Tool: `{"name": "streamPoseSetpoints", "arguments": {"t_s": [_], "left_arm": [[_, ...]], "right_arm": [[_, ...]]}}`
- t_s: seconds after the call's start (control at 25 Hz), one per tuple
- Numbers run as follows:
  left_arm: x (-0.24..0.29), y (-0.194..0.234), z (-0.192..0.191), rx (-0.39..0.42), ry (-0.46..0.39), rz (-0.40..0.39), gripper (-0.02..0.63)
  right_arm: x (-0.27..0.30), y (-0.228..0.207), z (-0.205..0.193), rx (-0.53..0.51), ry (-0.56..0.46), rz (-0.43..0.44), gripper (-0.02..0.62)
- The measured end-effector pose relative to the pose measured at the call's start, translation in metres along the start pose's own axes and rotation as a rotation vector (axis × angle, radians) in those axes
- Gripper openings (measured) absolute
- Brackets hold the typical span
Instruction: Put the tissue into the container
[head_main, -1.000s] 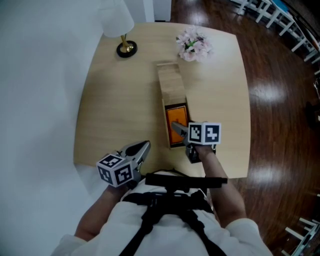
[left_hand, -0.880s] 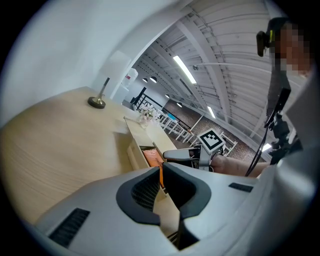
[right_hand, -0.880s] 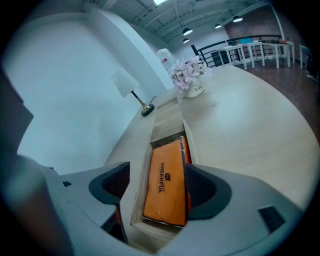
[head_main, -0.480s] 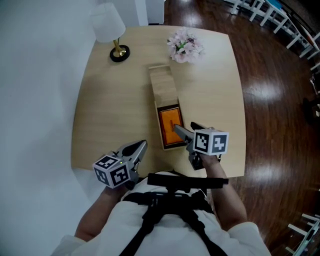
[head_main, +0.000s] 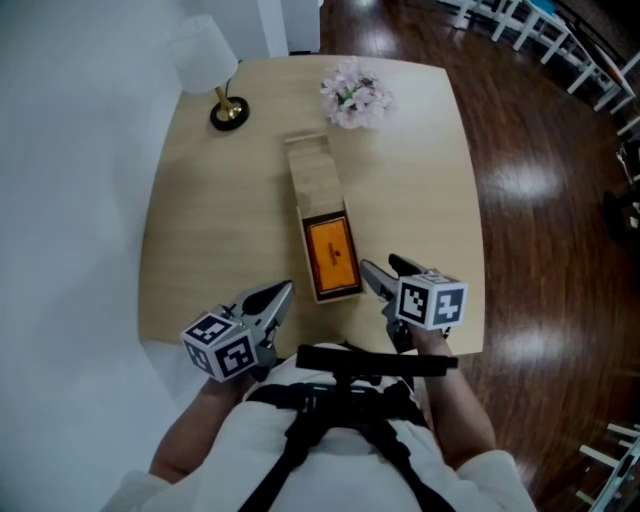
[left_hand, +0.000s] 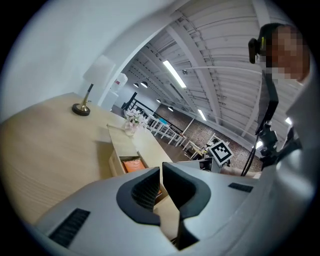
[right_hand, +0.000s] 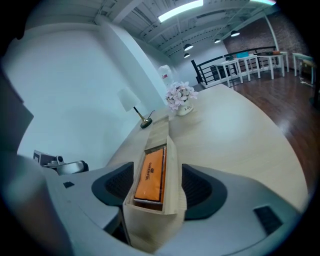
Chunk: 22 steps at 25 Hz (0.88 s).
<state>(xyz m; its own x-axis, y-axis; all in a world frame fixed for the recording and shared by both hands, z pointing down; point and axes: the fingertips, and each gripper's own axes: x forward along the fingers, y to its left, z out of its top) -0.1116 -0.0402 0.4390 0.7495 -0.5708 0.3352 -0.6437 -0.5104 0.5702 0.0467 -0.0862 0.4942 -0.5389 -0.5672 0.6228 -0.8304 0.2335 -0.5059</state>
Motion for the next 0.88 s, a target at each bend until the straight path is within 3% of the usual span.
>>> {"name": "streamPoseSetpoints", "arguments": {"t_s": [0.32, 0.88], "left_arm": [[0.009, -0.024, 0.002, 0.016, -0.003, -0.055, 0.002], [0.019, -0.063, 0.002, 0.079, 0.044, -0.147, 0.0]], "right_arm": [[-0.035, -0.016, 0.011, 0.007, -0.081, -0.029, 0.201], [-0.078, 0.0, 0.008, -0.024, -0.231, -0.057, 0.096]]}}
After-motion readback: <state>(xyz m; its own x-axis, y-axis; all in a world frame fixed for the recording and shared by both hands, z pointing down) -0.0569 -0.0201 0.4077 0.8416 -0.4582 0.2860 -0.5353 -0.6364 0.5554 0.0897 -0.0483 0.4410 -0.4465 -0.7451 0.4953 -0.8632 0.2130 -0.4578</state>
